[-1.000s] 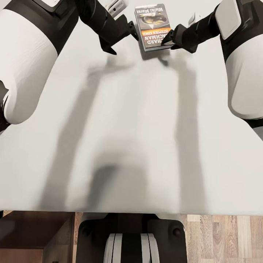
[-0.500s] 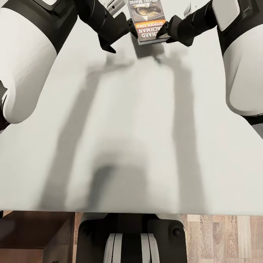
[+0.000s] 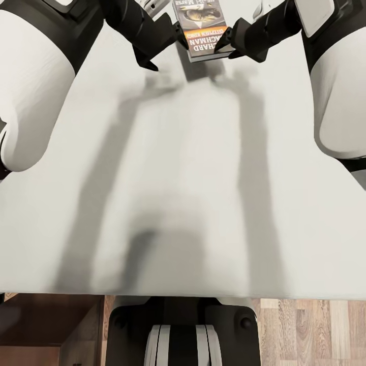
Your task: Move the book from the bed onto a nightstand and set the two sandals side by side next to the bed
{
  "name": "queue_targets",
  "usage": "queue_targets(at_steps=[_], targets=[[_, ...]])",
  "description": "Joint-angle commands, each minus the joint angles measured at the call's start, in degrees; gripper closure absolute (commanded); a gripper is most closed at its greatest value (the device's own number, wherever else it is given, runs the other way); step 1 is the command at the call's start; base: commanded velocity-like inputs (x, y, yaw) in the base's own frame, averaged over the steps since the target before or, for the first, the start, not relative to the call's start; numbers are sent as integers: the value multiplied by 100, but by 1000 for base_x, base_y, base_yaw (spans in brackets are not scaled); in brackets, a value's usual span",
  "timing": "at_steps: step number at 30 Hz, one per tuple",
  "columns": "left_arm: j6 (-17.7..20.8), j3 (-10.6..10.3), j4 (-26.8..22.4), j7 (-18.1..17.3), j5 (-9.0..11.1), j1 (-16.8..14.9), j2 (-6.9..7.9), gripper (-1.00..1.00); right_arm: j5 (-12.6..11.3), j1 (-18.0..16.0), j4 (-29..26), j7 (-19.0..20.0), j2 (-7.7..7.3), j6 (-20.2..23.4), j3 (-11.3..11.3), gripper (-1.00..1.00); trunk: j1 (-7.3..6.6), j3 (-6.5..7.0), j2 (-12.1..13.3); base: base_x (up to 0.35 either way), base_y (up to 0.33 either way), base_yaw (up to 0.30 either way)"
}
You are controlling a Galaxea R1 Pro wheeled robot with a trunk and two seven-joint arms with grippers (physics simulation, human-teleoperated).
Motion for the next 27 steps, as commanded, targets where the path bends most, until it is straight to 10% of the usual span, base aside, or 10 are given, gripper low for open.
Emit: queue_targets(at_steps=[1, 27], targets=[[-4, -31, -6, 48, 62, -4, 4, -100, 27, -3, -7, 17, 5, 23, -35, 100, 0, -2, -1, 0, 0, 0], [-226, 348, -381, -133, 65, 4, 286, -100, 16, 2, -5, 10, 98, 46, -36, 100, 0, -2, -1, 0, 0, 0]])
